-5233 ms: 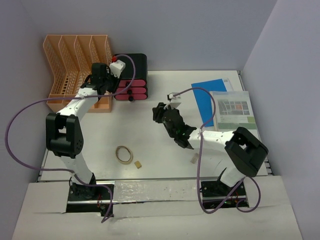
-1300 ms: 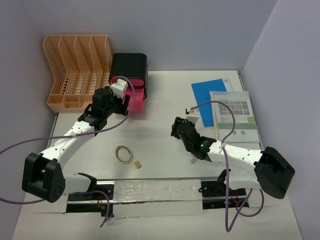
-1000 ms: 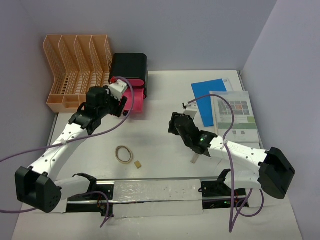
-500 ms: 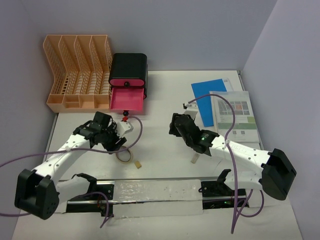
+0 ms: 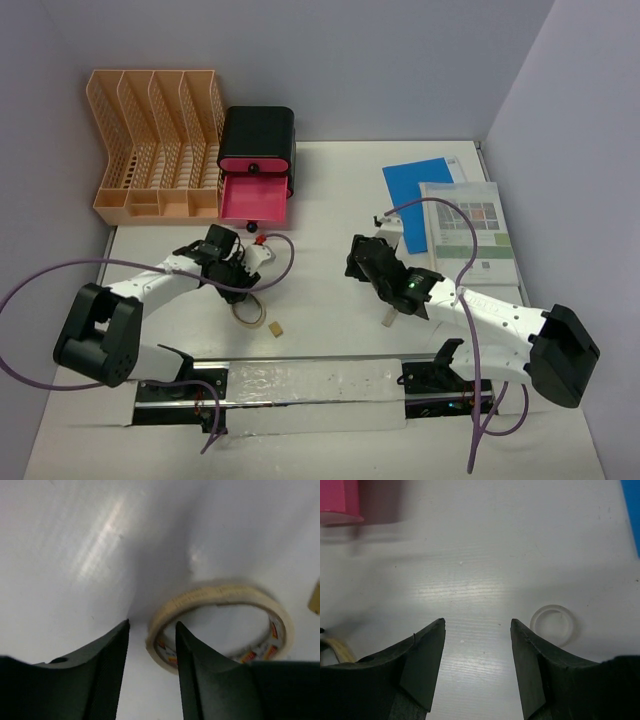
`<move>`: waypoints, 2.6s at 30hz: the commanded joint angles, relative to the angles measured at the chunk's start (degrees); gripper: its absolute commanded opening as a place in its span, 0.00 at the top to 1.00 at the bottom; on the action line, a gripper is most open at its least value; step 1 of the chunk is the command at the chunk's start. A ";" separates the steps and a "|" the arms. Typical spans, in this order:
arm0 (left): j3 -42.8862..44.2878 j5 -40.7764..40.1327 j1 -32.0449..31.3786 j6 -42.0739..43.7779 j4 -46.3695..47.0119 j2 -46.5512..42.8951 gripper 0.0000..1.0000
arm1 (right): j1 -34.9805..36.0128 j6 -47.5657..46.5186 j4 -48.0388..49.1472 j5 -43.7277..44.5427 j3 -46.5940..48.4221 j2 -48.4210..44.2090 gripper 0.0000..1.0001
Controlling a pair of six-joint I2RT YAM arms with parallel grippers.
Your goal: Organize the desk
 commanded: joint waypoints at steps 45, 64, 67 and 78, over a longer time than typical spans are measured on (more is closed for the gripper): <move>27.32 -24.84 3.56 -12.36 34.54 19.71 0.99 | -1.08 1.21 1.59 8.02 -5.24 -1.33 0.37; 30.27 -20.83 3.56 -18.03 26.43 16.45 0.45 | -14.43 2.78 -0.51 -3.94 -8.16 0.57 0.57; 30.79 -19.08 3.56 -18.64 23.22 13.05 0.43 | -15.90 1.56 1.59 -7.41 -8.34 2.39 0.59; 23.80 -13.24 9.54 -15.41 13.06 -4.28 0.36 | -18.49 1.22 0.48 -11.10 -4.35 11.27 0.62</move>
